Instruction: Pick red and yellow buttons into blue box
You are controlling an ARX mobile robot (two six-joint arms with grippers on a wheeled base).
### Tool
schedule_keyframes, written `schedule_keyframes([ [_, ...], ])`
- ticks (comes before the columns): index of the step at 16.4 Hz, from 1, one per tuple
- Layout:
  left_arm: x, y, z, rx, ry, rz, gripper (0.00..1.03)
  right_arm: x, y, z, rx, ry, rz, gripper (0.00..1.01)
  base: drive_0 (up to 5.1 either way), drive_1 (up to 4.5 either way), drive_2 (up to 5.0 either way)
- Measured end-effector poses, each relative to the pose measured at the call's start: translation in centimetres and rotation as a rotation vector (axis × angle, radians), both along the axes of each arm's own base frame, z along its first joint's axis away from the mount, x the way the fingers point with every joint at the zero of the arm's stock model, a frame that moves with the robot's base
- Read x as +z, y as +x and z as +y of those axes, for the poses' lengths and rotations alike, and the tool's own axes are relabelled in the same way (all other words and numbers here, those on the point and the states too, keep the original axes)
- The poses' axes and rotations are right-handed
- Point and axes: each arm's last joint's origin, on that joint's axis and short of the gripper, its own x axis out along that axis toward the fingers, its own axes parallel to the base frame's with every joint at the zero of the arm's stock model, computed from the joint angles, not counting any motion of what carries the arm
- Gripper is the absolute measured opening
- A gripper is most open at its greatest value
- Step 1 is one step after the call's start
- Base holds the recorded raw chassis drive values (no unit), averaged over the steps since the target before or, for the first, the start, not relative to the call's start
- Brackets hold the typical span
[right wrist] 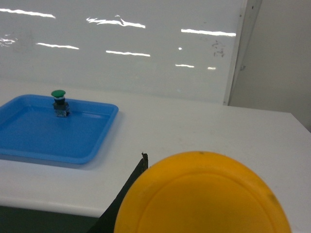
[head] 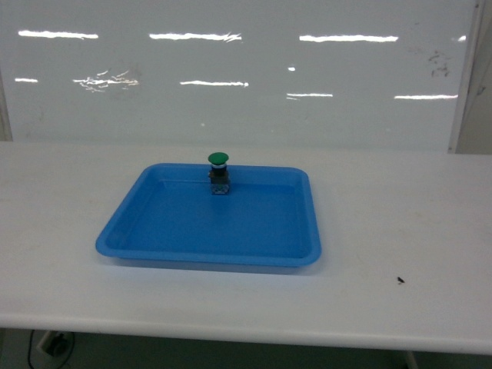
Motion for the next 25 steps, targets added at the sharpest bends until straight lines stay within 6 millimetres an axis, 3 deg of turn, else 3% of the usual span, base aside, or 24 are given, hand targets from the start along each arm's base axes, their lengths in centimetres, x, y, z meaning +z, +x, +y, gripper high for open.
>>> schedule_keyframes([
  [25,-0.02,0.0,-0.02,-0.002,0.0,0.001,0.24,-0.01,0.0,0.0,0.0,0.0,0.001,0.27,4.9,-3.48,-1.2],
])
